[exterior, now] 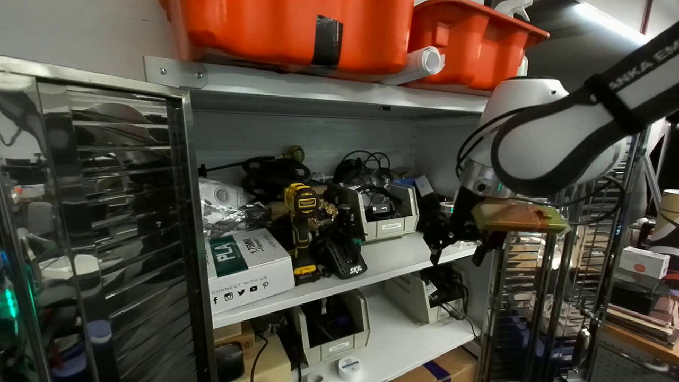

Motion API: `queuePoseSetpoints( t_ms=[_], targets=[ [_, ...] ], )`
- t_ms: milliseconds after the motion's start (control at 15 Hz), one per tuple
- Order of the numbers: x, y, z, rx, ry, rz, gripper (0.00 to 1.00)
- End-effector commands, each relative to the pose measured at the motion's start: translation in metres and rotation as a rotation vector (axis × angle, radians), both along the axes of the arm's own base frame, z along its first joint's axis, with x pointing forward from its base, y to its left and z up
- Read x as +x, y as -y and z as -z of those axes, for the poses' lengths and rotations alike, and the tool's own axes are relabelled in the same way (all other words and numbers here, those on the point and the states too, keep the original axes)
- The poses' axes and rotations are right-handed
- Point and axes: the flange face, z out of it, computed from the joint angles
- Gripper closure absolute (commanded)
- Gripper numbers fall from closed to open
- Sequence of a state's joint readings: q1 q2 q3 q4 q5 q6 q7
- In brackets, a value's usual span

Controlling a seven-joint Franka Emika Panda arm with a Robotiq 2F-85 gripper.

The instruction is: Pick up the black cable and put it in the tool box

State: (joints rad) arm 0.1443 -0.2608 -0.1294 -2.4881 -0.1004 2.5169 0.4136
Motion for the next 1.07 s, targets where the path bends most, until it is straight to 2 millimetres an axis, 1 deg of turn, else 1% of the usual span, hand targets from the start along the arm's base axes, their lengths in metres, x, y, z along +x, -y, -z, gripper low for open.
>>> queuePoseSetpoints(
  t_ms=[0, 200, 400, 667, 733, 800, 867, 933, 1000],
  targets=[
    [-0.035, 0.004, -0.027, 0.059, -0.161, -0.097, 0.0],
    [-0.055, 0.008, -0.038, 0.057, -0.35, -0.128, 0.0],
    [-0.073, 0.007, -0.057, 0.054, -0.515, -0.158, 0.0],
    [-0.107, 0.001, -0.126, 0.053, -0.626, -0.189, 0.0],
    [-0.115, 0.003, -0.135, 0.052, -0.676, -0.207, 0.0],
    [-0.101, 0.003, -0.105, 0.042, -0.644, -0.174, 0.0],
    [-0.109, 0.003, -0.119, 0.043, -0.661, -0.183, 0.0],
    [-0.113, 0.003, -0.128, 0.044, -0.662, -0.189, 0.0],
    [-0.115, 0.003, -0.131, 0.044, -0.66, -0.192, 0.0]
  ],
)
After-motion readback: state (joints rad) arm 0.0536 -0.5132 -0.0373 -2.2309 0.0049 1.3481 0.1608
